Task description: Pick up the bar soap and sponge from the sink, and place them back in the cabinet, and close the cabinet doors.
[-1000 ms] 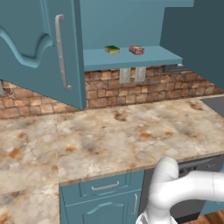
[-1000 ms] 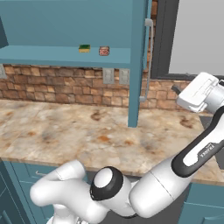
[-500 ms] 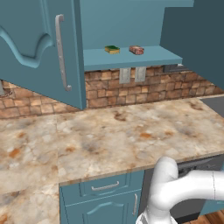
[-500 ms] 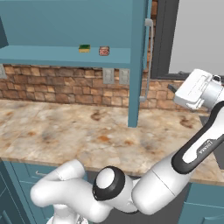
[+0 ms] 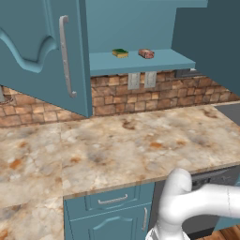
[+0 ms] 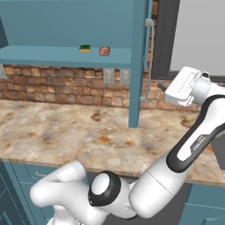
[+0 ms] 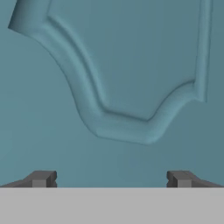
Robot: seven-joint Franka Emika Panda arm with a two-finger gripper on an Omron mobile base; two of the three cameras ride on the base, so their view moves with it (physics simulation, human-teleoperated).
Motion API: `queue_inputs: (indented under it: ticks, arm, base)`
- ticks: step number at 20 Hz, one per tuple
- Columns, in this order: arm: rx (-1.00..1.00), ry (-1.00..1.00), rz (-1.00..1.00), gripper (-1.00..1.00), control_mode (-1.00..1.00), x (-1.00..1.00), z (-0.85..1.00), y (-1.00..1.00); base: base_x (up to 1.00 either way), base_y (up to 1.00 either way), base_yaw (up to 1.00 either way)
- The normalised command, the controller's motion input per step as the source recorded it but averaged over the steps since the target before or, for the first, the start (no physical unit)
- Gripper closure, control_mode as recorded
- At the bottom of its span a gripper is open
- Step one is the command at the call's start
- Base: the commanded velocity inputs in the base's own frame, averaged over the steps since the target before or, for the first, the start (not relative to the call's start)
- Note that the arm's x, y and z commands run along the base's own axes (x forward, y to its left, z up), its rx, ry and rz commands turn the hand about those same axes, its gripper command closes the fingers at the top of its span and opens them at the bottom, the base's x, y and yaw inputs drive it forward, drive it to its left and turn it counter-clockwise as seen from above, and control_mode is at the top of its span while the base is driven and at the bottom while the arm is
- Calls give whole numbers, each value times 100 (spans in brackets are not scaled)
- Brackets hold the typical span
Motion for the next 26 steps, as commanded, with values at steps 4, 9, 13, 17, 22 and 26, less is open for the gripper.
queue_inputs:
  ticks: [4, 9, 13, 17, 22, 26]
  arm:
    - [1, 0, 0, -100, -100, -16, 0, 42]
    - [2, 2, 0, -100, -100, -25, 0, 44]
    - [2, 3, 0, -100, -100, -23, 0, 43]
    - [1, 4, 0, -100, -100, -19, 0, 42]
    - [1, 4, 0, -100, -100, -12, 0, 44]
    - [0, 3, 0, -100, -100, -1, 0, 48]
  base:
    - [0, 0, 0]
    - [0, 0, 0]
    - [0, 0, 0]
    - [0, 0, 0]
    - [0, 0, 0]
    - [0, 0, 0]
